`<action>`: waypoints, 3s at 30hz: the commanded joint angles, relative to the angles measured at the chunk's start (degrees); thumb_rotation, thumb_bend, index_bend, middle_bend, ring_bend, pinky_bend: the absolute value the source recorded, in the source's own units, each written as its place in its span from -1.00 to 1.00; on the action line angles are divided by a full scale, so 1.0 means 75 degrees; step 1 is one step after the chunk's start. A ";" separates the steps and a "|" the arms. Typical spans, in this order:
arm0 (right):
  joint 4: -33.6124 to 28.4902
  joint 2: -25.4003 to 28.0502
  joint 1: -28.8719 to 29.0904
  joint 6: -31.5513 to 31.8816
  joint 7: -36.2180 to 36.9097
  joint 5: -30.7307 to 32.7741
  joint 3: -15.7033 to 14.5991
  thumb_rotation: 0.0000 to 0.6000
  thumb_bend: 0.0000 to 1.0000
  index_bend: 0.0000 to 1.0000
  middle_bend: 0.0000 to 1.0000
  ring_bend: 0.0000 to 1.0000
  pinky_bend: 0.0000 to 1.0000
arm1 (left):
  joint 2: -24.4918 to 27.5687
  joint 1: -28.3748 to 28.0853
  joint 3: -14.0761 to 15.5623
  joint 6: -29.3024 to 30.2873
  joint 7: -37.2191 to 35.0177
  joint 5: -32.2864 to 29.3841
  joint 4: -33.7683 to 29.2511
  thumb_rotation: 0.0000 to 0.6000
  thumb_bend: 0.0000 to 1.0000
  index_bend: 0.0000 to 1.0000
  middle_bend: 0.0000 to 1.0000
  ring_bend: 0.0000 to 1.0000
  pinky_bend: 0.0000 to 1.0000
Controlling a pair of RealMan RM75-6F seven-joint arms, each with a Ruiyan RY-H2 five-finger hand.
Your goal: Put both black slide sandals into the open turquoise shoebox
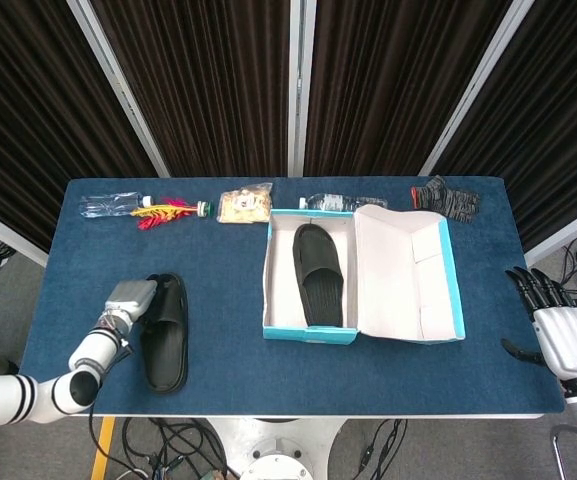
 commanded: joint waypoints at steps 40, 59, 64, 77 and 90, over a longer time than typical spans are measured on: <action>-0.0442 0.0213 0.0007 -0.0010 -0.0448 0.0087 0.0002 1.00 -0.84 -1.00 -0.88 -1.00 -0.67 | -0.2492 -0.0436 -0.4510 -0.2276 -0.9663 0.6377 0.4377 1.00 -1.00 0.15 0.13 0.27 0.58; -0.0438 0.0214 0.0046 -0.0100 -0.0480 0.0189 0.0026 1.00 -0.84 -1.00 -0.88 -1.00 -0.66 | -0.4238 -0.0936 -0.3822 -0.1358 -0.9363 0.6750 0.6505 1.00 -1.00 0.15 0.12 0.24 0.52; -0.0462 0.0228 0.0045 -0.0099 -0.0510 0.0199 0.0027 1.00 -0.84 -1.00 -0.88 -1.00 -0.65 | -0.4592 -0.0901 -0.3439 -0.0778 -0.9242 0.7209 0.7079 1.00 -1.00 0.16 0.12 0.22 0.50; -0.0448 0.0220 0.0041 -0.0098 -0.0479 0.0193 0.0018 1.00 -0.84 -1.00 -0.88 -1.00 -0.65 | -0.4743 -0.0834 -0.2952 -0.0653 -0.9613 0.7575 0.7215 1.00 -1.00 0.16 0.12 0.05 0.45; -0.0459 0.0250 -0.0001 -0.0020 -0.0417 0.0113 -0.0008 1.00 -0.84 -1.00 -0.88 -1.00 -0.65 | -0.4437 -0.0856 -0.2897 -0.1323 -0.7819 0.6948 0.6631 1.00 -1.00 0.15 0.11 -0.32 -0.02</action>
